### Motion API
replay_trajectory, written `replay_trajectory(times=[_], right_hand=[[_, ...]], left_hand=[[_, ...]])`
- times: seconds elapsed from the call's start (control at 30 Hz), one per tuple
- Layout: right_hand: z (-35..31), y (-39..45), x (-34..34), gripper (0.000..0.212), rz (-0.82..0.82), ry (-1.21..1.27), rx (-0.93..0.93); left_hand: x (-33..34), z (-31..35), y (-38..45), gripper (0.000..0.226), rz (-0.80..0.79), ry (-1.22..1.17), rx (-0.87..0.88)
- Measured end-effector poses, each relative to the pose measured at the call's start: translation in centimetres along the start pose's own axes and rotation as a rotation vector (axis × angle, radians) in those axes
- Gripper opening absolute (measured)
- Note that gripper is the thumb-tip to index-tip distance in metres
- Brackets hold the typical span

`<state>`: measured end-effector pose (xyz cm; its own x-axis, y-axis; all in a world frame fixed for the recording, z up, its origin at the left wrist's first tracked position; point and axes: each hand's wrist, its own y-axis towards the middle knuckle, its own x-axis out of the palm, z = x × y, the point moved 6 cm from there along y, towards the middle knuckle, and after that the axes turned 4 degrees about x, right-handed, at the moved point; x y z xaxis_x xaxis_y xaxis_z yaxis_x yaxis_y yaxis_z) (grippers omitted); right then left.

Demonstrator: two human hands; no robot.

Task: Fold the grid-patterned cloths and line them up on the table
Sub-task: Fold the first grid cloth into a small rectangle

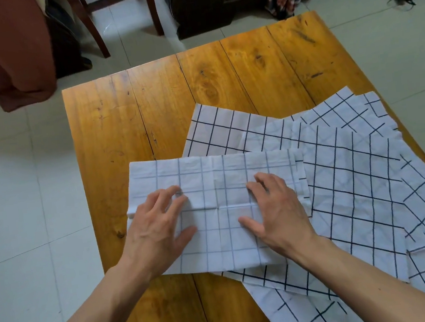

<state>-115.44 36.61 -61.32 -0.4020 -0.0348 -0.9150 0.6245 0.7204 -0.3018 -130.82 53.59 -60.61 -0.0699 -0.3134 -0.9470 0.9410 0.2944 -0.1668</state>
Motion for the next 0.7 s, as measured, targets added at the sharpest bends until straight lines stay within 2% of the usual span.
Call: replay_trajectory(times=[0.17, 0.3, 0.43, 0.57, 0.7], right_hand=[[-2.1, -2.1, 1.3, 0.075, 0.047, -0.009, -0.097], [-4.9, -3.8, 3.4, 0.076, 0.018, -0.021, -0.175], [-4.8, -5.2, 5.5, 0.078, -0.014, -0.033, -0.127], [-3.4, -6.9, 6.4, 0.079, -0.008, -0.016, -0.029], [-2.5, -8.0, 6.7, 0.081, -0.018, 0.006, 0.033]], left_hand=[[2.1, 0.3, -1.1, 0.089, -0.104, 0.068, -0.017], [2.9, 0.1, -1.8, 0.099, -0.092, 0.109, 0.016], [3.4, 0.0, -2.0, 0.109, -0.084, 0.084, 0.055], [2.6, 1.5, -1.8, 0.098, -0.084, 0.146, 0.150], [3.1, 4.7, -2.3, 0.068, -0.051, 0.067, 0.318]])
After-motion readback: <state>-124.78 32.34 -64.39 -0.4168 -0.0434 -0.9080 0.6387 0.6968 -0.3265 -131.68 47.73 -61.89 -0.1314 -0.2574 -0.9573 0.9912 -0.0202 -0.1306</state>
